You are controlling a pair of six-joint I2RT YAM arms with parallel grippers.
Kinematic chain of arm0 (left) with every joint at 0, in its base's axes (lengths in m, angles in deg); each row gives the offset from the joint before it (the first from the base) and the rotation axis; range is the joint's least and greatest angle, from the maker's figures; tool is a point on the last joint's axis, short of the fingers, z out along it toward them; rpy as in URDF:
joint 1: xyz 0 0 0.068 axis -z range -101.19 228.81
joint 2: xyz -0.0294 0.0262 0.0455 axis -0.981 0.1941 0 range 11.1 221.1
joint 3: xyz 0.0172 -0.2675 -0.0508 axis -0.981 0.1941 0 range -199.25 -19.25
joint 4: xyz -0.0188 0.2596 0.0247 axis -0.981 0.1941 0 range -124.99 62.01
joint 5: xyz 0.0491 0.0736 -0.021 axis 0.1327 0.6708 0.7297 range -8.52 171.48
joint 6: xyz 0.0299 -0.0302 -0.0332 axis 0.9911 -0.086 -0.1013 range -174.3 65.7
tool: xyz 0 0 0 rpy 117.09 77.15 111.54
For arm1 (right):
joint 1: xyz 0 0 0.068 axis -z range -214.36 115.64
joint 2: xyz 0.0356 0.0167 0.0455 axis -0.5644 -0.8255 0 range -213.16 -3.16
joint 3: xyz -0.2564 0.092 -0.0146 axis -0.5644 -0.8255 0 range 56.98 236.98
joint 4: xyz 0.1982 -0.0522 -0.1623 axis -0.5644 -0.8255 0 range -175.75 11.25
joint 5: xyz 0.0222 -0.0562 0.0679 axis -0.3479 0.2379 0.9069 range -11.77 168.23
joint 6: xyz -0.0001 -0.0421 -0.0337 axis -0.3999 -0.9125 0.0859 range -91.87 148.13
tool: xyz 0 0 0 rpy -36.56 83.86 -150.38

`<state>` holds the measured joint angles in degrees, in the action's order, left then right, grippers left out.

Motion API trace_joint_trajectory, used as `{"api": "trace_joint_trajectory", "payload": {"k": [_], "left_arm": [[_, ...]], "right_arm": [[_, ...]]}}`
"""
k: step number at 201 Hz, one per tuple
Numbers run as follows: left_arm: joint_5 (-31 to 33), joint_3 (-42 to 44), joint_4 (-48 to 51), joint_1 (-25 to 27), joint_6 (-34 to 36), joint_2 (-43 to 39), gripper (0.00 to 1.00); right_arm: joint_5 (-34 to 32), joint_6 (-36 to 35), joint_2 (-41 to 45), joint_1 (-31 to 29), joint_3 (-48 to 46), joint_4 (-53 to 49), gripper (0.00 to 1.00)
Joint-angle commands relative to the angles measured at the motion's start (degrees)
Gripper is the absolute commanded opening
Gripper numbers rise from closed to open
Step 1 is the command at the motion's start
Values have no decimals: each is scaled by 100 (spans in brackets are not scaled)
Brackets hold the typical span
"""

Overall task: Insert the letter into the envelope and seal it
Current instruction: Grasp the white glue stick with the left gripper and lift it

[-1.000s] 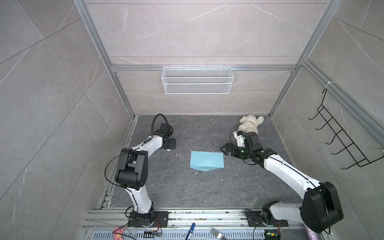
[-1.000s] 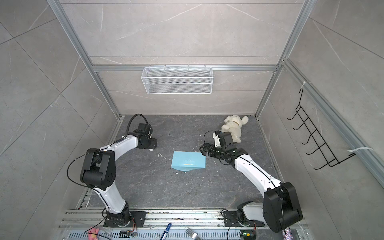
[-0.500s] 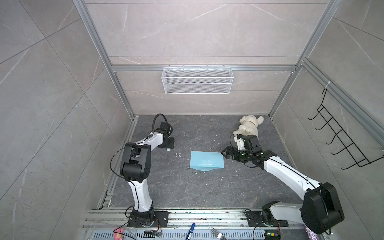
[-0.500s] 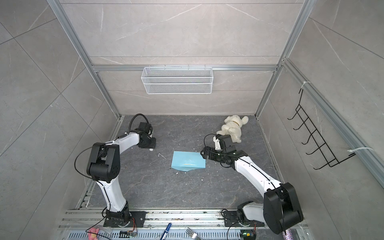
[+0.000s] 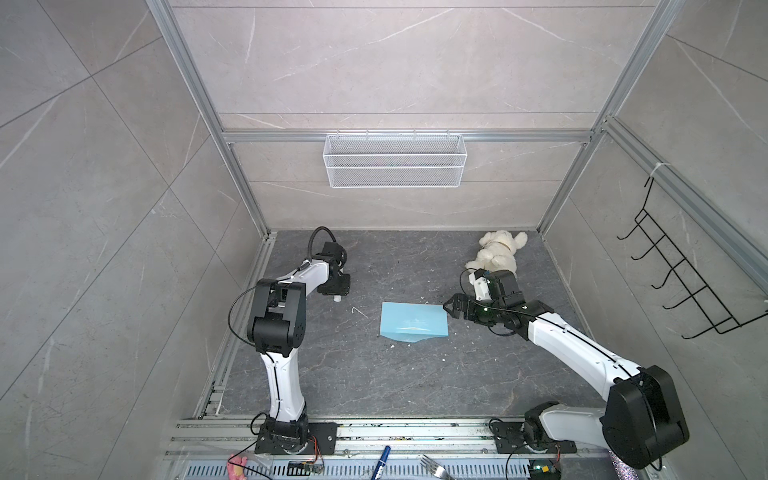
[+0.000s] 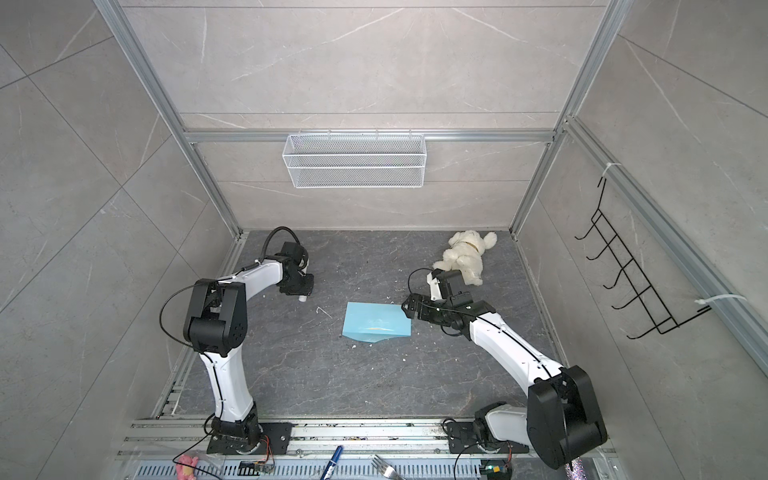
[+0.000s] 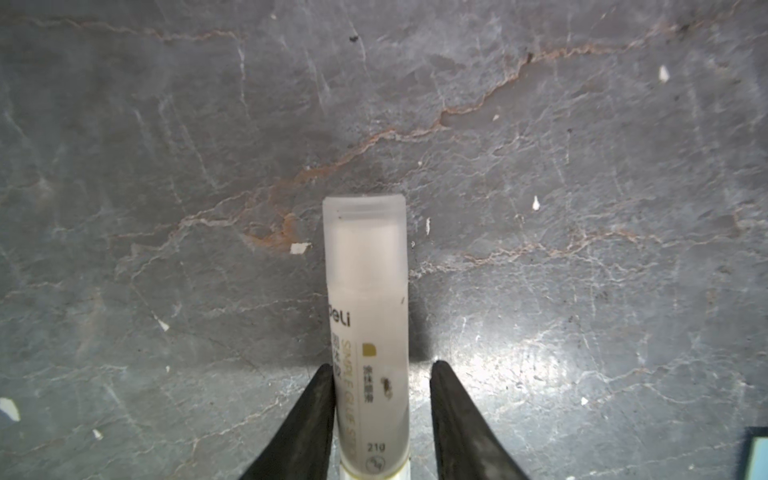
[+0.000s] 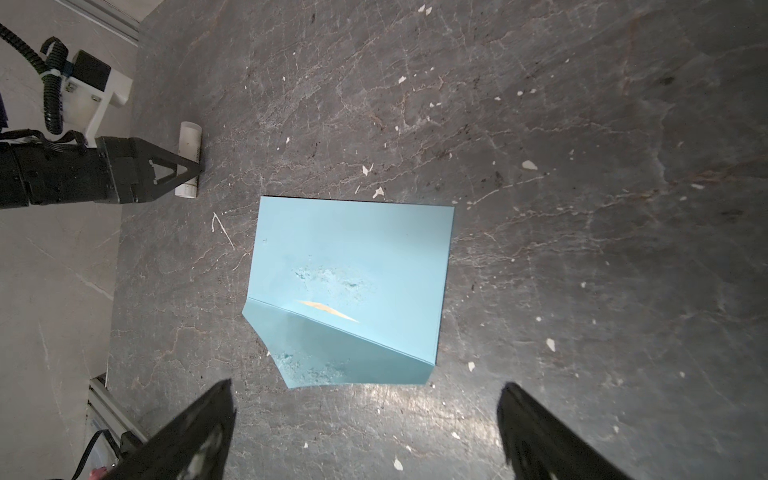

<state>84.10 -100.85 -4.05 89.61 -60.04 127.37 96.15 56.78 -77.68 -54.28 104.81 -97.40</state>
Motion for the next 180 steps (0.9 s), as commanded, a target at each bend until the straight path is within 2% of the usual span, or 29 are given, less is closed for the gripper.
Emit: {"api": "trace_joint_trajectory", "payload": {"k": [1,30,74,92,132,158,180], "left_arm": [[-73,-247,327,-44,61,168,39],[-93,-390,463,-44,54,290,36],[-143,-412,488,-44,76,305,16],[-129,-253,328,-44,114,117,11],[-619,627,-699,-13,329,-1089,0],[-1067,1457,-1654,122,467,-2150,0],[-1161,2184,-2557,517,781,-3055,0]], "right_arm": [[-84,-150,4,-3,-75,-33,99],[-89,-201,-23,-3,-43,-68,99],[-107,-227,-40,-4,-90,-12,99],[-73,-241,-47,-7,-91,2,99],[-32,-452,84,-5,-1,-56,99],[102,-641,217,-8,167,-190,99],[402,-779,390,-8,331,-261,99]]}}
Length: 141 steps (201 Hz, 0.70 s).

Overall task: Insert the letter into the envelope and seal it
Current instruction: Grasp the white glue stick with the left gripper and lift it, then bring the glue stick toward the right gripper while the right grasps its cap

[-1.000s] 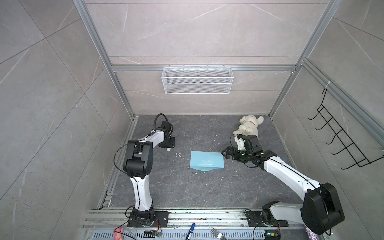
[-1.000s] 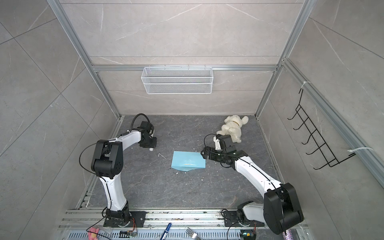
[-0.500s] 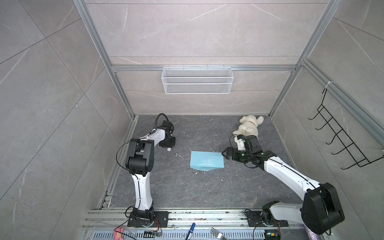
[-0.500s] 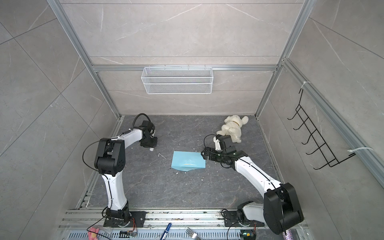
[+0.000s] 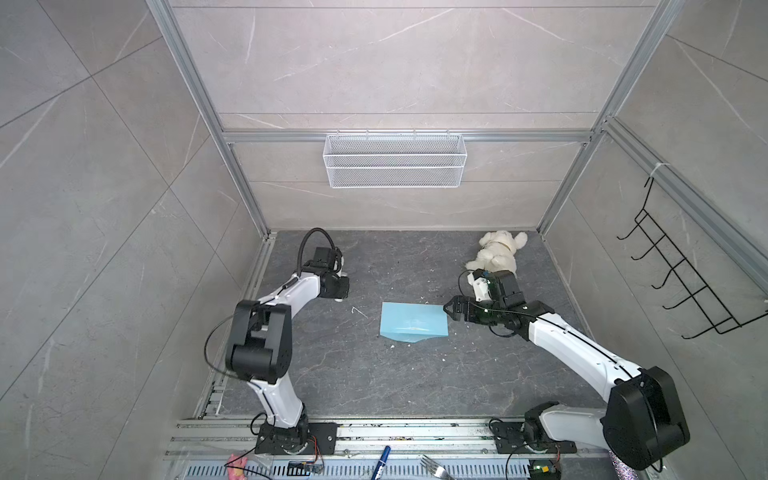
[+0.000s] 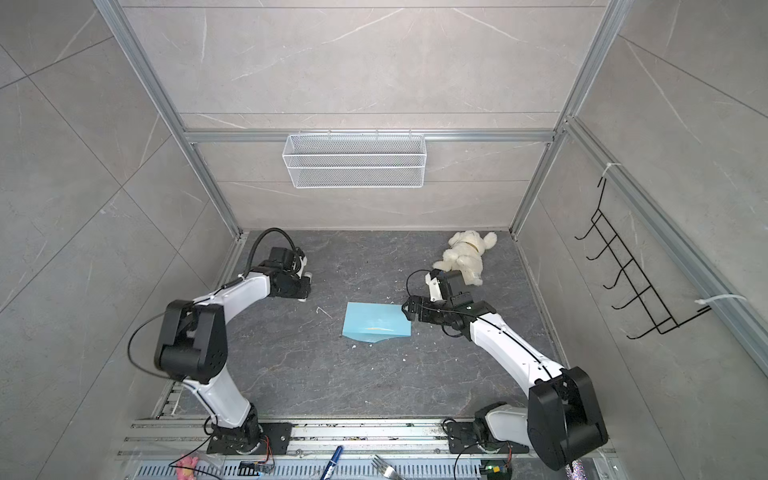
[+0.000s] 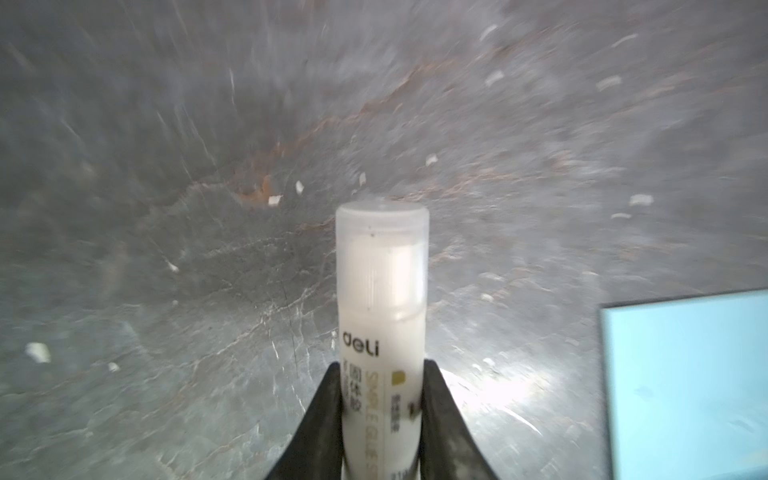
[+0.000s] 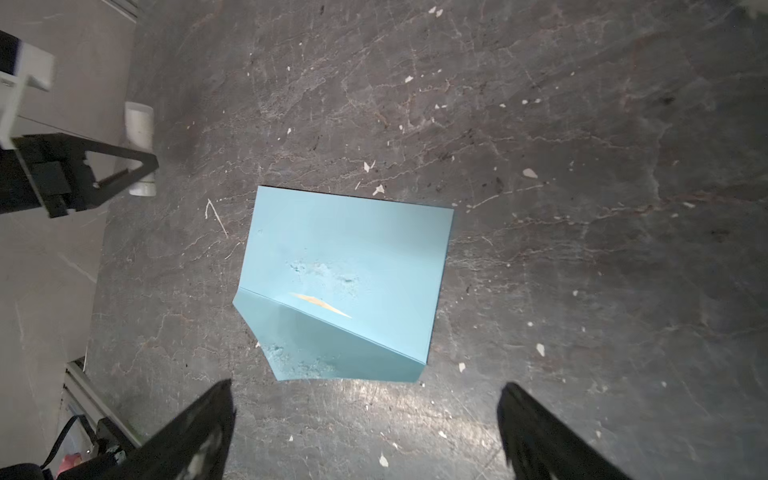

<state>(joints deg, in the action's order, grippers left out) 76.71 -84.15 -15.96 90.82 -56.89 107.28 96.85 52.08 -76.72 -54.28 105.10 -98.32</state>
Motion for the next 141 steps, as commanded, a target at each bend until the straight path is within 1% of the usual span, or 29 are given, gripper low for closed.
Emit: {"api": "trace_joint_trajectory", "payload": {"k": [1,33,51,65,89,111,141], "left_arm": [[-416,553,-1397,420,481,-1083,0],[-402,1582,-2629,1170,880,-2137,0],[-582,2068,-3245,1504,1114,-2514,0],[-757,2353,-3639,1724,1272,-2697,0],[-1208,2570,-3867,1955,1594,-2820,0],[-1563,2717,-3949,2131,2006,-2867,0],[-1723,2960,-4110,2366,2506,-2971,0]], "right_arm": [[347,-315,305,-10,307,-174,99],[1028,-486,477,-18,645,-397,99],[1307,-492,568,-53,838,-531,99],[1396,-455,620,-117,954,-606,99],[1393,-410,643,-310,1141,-712,97],[1357,-344,565,-520,1285,-732,92],[1203,-287,362,-834,1536,-793,87]]}}
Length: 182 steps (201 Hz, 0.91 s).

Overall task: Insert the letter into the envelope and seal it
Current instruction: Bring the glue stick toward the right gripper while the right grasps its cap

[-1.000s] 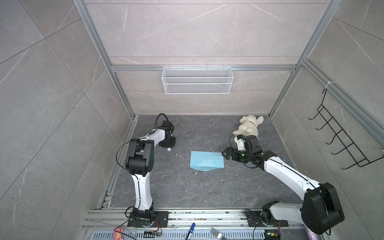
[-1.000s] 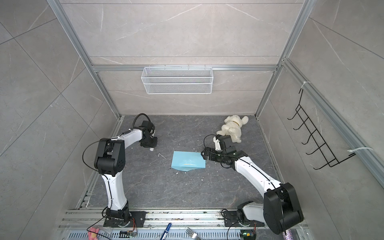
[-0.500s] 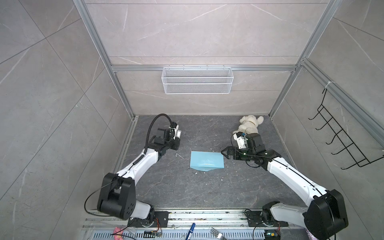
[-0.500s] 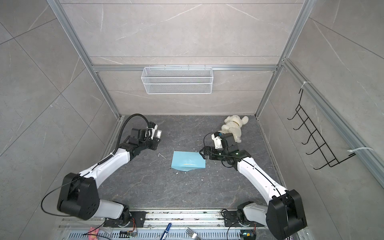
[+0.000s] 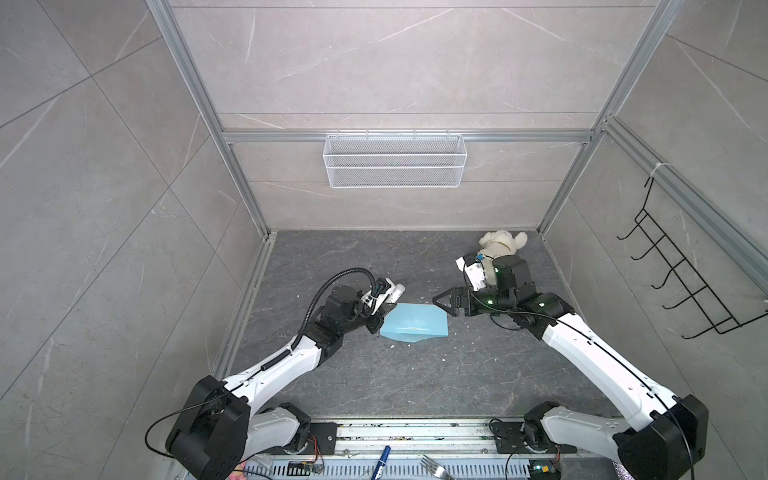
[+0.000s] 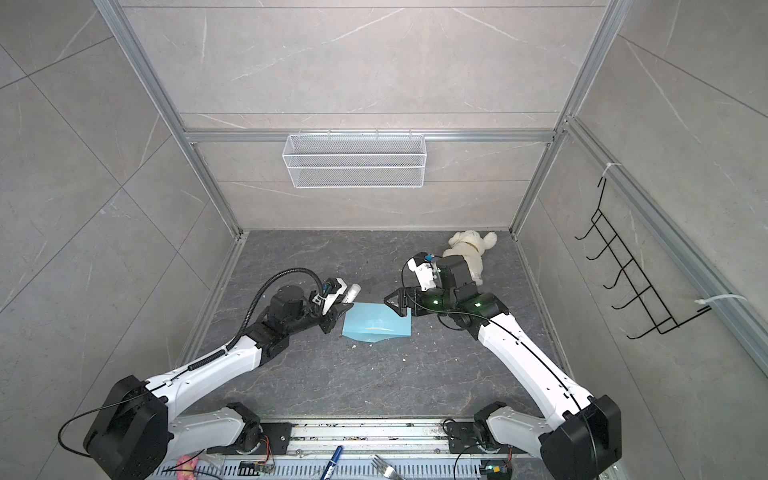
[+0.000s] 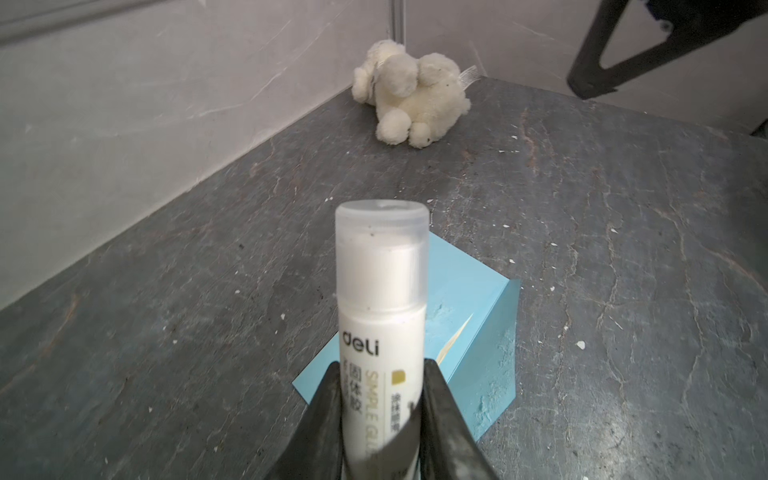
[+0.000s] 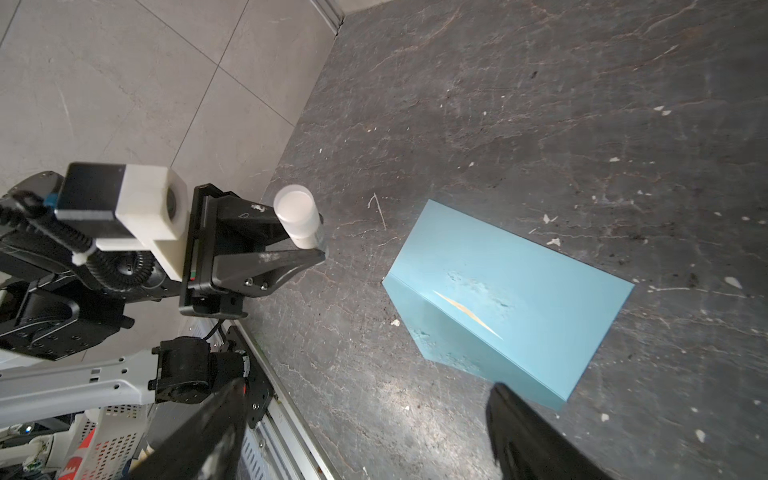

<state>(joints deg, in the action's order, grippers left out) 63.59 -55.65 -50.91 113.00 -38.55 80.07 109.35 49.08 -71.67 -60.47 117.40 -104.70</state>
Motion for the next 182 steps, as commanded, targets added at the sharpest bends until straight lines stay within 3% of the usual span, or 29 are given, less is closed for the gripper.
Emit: {"api": "trace_joint_trajectory", "payload": {"k": [1,93,182], "left_arm": [[-414,122,-619,148,678,-251,0],[-672,499,-686,332,1268,-585,0],[-733,404,-413,357,1316,-595,0]], "right_arm": [[-50,14,-148,-226,309,-155,87],[-312,237,-754,-951,732,-24,76],[-740,190,-1224,-1444,1017,-147,51]]}}
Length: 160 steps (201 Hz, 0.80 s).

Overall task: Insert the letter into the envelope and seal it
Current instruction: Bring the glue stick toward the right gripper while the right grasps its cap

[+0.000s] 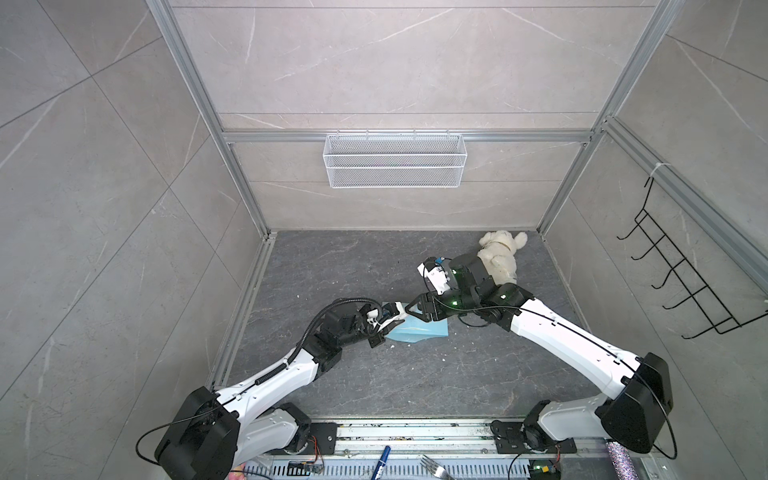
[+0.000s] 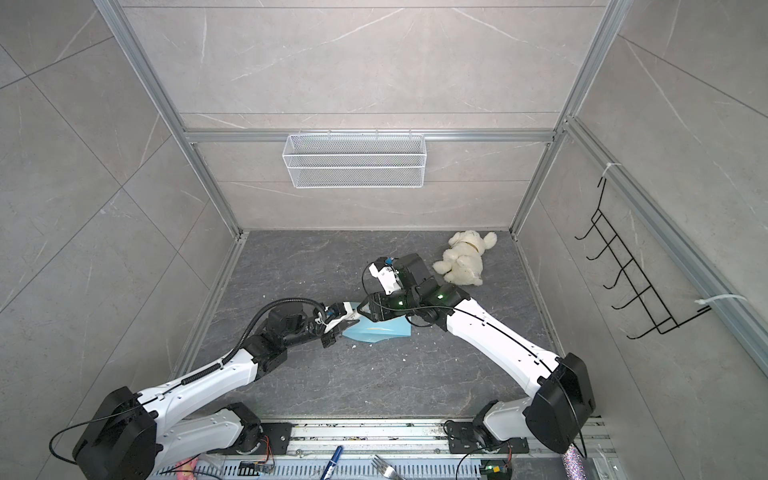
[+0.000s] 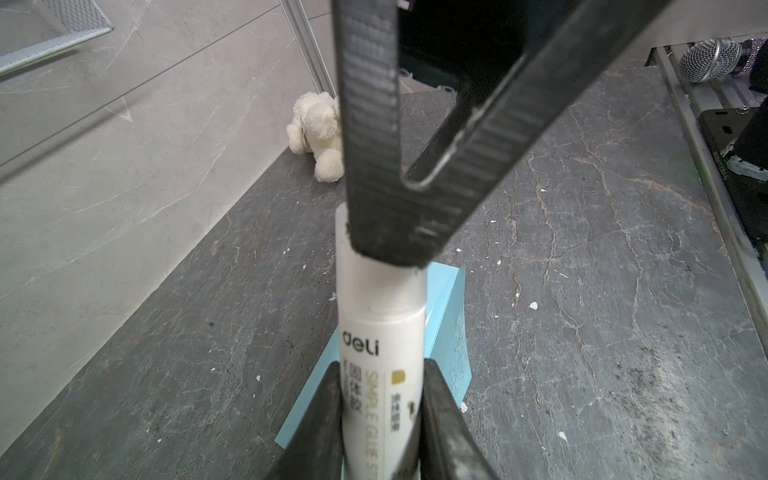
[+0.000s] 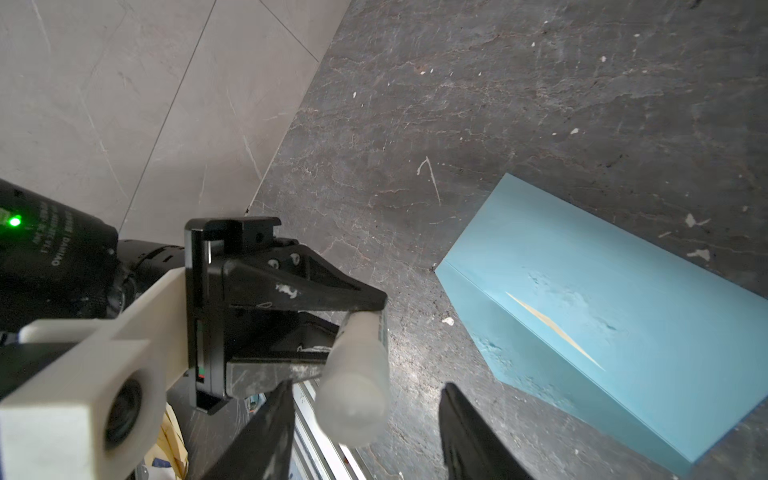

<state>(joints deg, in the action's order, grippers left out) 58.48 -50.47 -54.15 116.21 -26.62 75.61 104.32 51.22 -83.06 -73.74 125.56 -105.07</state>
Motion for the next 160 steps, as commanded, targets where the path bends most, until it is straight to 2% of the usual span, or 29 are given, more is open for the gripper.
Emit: {"api": "trace_joint_trajectory", "payload": {"k": [1,63,77,114,160], "left_arm": [[-217,-118,-84,33,123,-149,0],[-254,-182,44,63,156,-123,0],[-234,-186,53,60,167,-114,0],[-248,-187,144,57,159,-115,0],[-416,-208,399,64,106,16,0]], "right_arm": [[-241,-24,-86,-120,205,-114,51],[-349,-65,-221,-253,294,-156,29],[-392,-111,-258,-264,327,-227,27],[-528,-178,-233,-281,318,-319,9],[-808,-599,12,-276,410,-671,4]]}}
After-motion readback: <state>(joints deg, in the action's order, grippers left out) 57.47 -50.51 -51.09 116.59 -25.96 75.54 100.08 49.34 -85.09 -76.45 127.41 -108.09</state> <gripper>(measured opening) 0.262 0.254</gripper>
